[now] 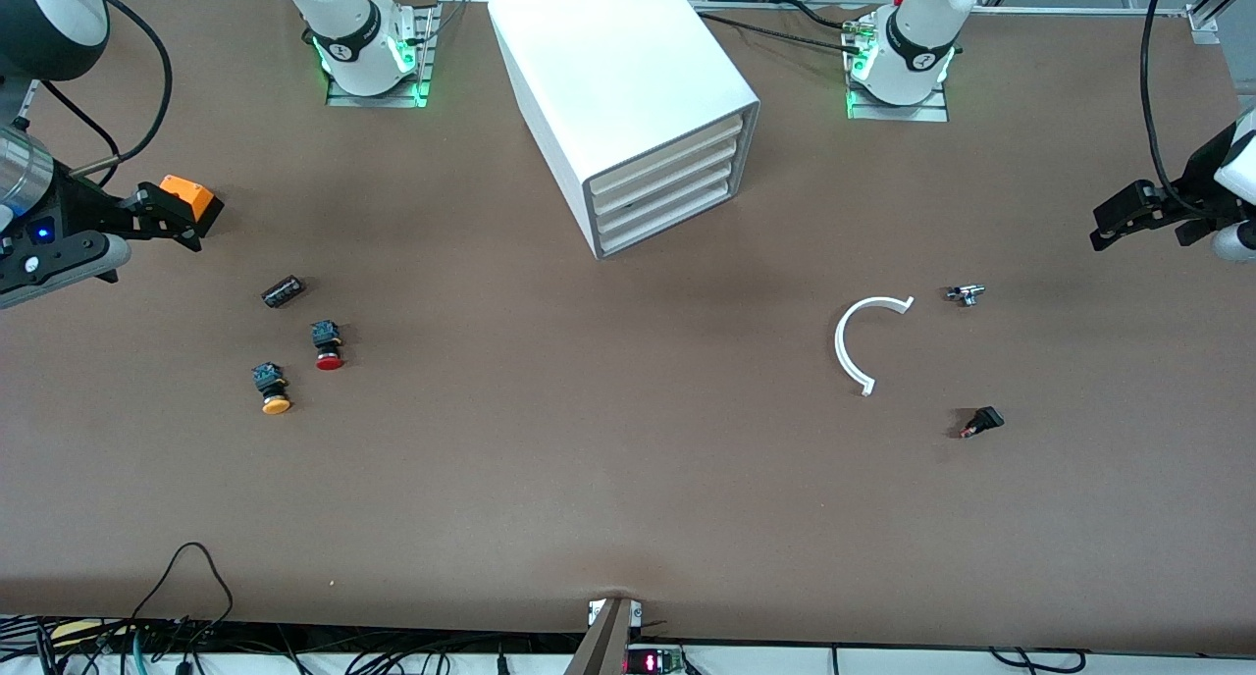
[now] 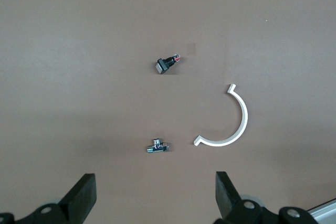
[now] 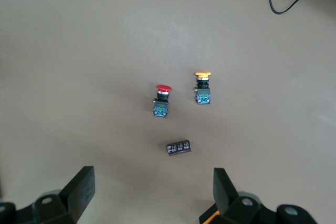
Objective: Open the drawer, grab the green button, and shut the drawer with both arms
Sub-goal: 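Move the left gripper toward the white drawer cabinet, then hook the left gripper onto the drawer front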
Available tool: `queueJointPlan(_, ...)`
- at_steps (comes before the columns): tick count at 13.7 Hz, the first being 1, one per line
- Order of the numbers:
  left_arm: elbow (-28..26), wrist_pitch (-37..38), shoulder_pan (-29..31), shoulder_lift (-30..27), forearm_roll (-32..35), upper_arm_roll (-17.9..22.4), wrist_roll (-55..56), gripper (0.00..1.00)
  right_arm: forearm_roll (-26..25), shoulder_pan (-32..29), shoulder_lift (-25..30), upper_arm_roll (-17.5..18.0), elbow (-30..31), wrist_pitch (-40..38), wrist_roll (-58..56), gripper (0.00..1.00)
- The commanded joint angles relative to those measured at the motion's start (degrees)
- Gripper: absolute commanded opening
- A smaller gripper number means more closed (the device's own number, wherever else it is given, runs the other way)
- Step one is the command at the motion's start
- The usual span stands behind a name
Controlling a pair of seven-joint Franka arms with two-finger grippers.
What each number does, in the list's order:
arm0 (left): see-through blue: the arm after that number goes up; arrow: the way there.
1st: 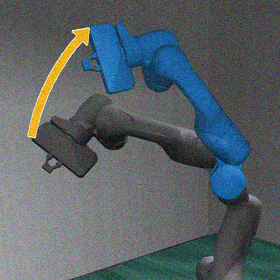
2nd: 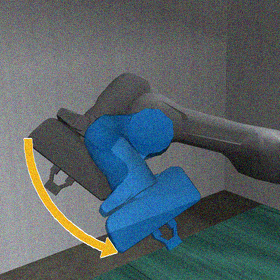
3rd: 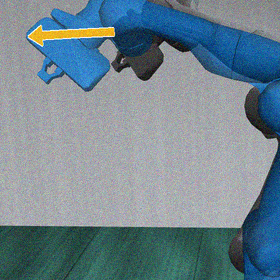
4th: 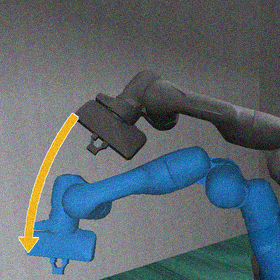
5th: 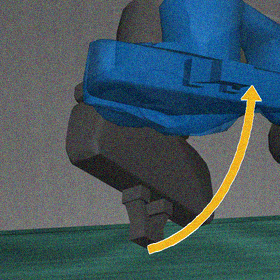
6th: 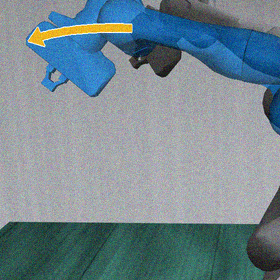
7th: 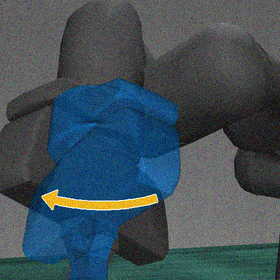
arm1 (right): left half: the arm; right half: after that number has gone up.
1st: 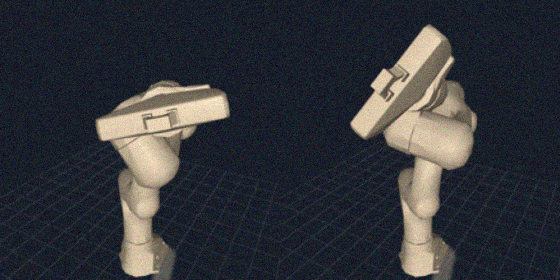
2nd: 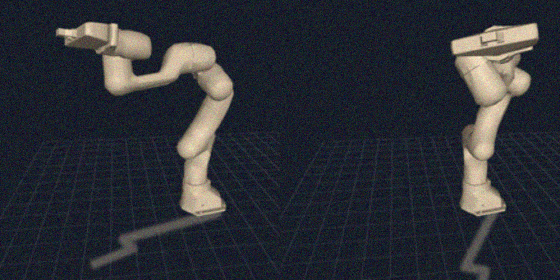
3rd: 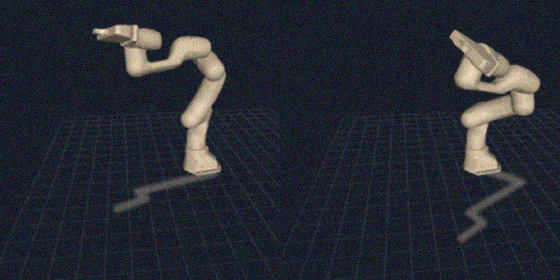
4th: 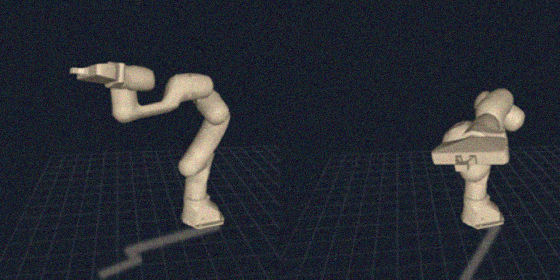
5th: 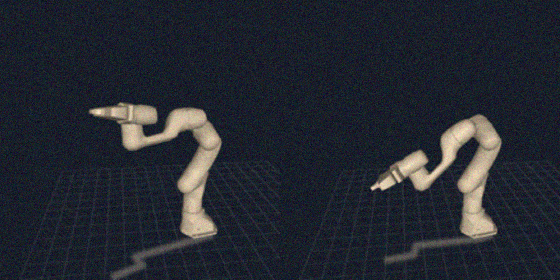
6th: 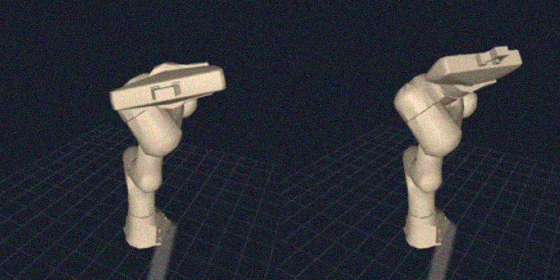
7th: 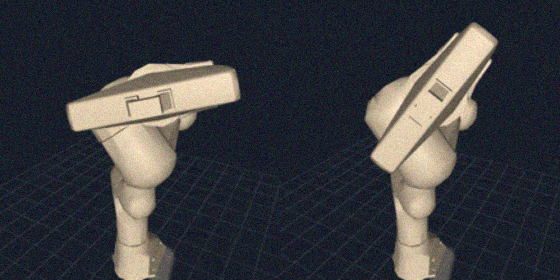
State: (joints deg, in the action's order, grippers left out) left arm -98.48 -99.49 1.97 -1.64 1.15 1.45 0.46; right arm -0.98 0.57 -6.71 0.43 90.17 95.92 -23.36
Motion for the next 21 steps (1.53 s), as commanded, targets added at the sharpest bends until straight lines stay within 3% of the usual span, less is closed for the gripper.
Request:
queueJointPlan(1,0.22,0.87,-0.30,-0.12,-0.89,0.04,-2.63,1.00,-0.34,-0.66,-0.41,0.54,-1.13,-0.20,0.16,1.00)
queueJointPlan(7,0.31,2.53,-0.83,1.72,-1.41,-0.83,-7.22,1.00,-0.25,-0.66,-0.41,0.54,-1.13,-0.12,0.16,1.00)
queueJointPlan(13,-0.14,12.63,-1.00,4.26,-11.68,-7.16,-7.31,1.00,-0.34,-0.66,-0.41,0.54,-1.13,-0.12,0.16,1.00)
queueJointPlan(16,-0.22,16.33,-1.00,9.26,-17.56,-10.15,-7.49,1.00,-0.34,-0.66,-0.41,0.54,-1.13,-0.12,0.07,1.00)
queueJointPlan(21,-0.49,15.64,-1.00,20.24,-28.55,-14.11,-16.41,0.99,-0.34,-0.66,-0.41,0.54,-1.13,-0.03,0.07,1.00)
